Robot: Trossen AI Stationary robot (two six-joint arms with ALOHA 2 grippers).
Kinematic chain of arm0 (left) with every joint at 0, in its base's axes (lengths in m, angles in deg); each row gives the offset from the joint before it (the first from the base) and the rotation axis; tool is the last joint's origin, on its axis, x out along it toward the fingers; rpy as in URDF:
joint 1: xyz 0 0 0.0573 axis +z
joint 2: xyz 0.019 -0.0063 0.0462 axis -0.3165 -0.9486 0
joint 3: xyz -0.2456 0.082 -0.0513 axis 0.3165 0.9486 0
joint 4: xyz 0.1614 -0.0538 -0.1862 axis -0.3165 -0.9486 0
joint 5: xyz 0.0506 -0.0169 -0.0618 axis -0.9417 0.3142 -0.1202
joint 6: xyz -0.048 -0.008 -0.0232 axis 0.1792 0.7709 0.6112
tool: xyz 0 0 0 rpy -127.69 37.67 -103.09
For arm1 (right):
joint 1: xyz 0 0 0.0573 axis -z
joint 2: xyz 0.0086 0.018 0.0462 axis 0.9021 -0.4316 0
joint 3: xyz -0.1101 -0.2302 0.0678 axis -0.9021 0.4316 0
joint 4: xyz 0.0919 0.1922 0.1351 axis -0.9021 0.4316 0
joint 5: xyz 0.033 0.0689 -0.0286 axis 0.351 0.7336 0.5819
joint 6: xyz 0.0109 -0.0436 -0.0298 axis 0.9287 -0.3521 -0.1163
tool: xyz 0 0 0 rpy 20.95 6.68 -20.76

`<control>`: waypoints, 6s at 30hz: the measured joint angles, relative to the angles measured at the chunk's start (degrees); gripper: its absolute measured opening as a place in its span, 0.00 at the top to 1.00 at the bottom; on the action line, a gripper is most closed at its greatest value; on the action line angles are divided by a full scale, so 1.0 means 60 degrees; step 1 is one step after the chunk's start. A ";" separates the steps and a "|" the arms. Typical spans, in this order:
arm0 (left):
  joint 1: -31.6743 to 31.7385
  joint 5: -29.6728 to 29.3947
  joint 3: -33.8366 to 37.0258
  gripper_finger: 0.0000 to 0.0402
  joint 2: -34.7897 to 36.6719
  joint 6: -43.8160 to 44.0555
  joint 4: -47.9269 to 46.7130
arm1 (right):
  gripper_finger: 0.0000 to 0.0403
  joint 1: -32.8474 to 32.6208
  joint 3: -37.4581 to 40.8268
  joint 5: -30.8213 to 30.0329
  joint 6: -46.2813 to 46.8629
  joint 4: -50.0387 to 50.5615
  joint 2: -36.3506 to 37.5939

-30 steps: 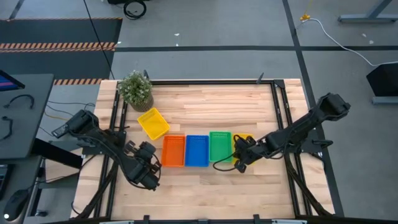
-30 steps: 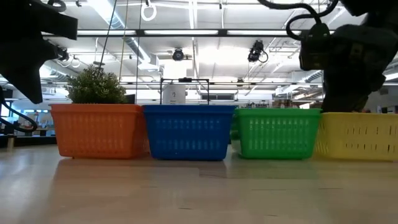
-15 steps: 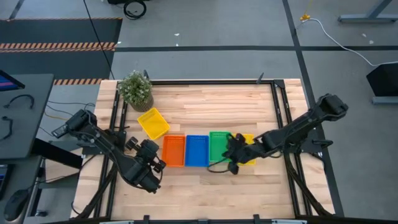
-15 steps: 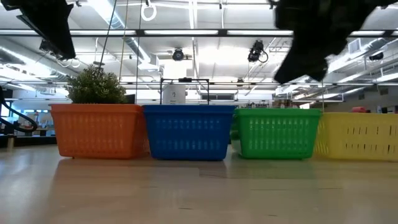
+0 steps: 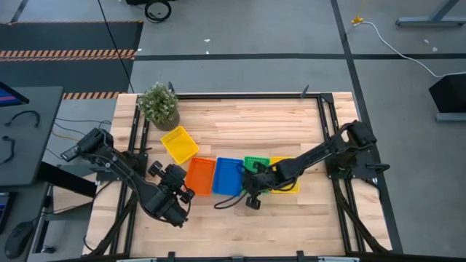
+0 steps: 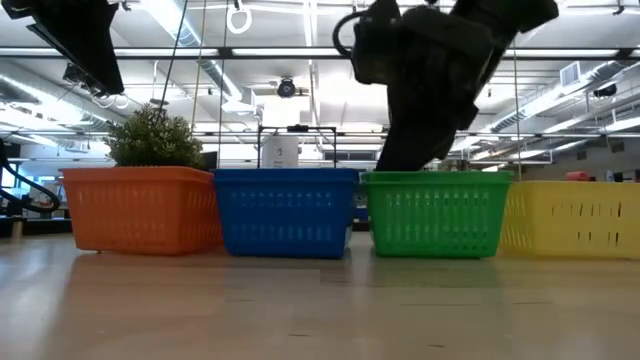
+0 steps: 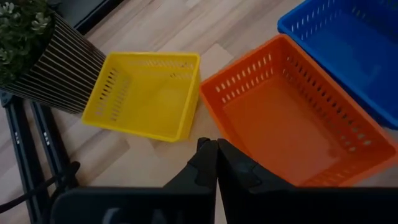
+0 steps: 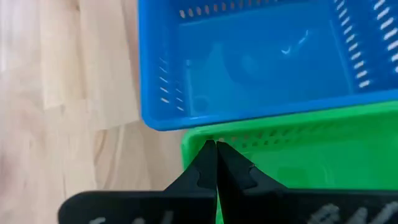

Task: Stack baskets by color
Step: Adjust the bins, then stack the top yellow bin on top of the bottom yellow bin

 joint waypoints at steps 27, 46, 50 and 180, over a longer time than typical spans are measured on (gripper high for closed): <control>0.0345 0.3483 0.3092 0.99 -0.0015 0.0419 0.4520 | 1.00 -0.3042 -0.0072 -0.2710 0.0310 0.3329 0.2163; 0.0291 0.3097 0.1424 0.98 -0.0015 -0.0273 0.2414 | 1.00 -0.3760 0.0741 -0.3365 0.0906 0.4529 0.2524; 0.0074 0.2718 0.0487 0.98 -0.0015 0.0552 0.0404 | 1.00 -0.3944 0.1622 -0.3525 0.1655 0.4020 0.2846; 0.3956 0.1627 -0.4827 0.93 -0.3264 -1.3511 0.5040 | 0.97 -0.0392 0.0548 -0.3164 -0.5348 0.1305 0.2963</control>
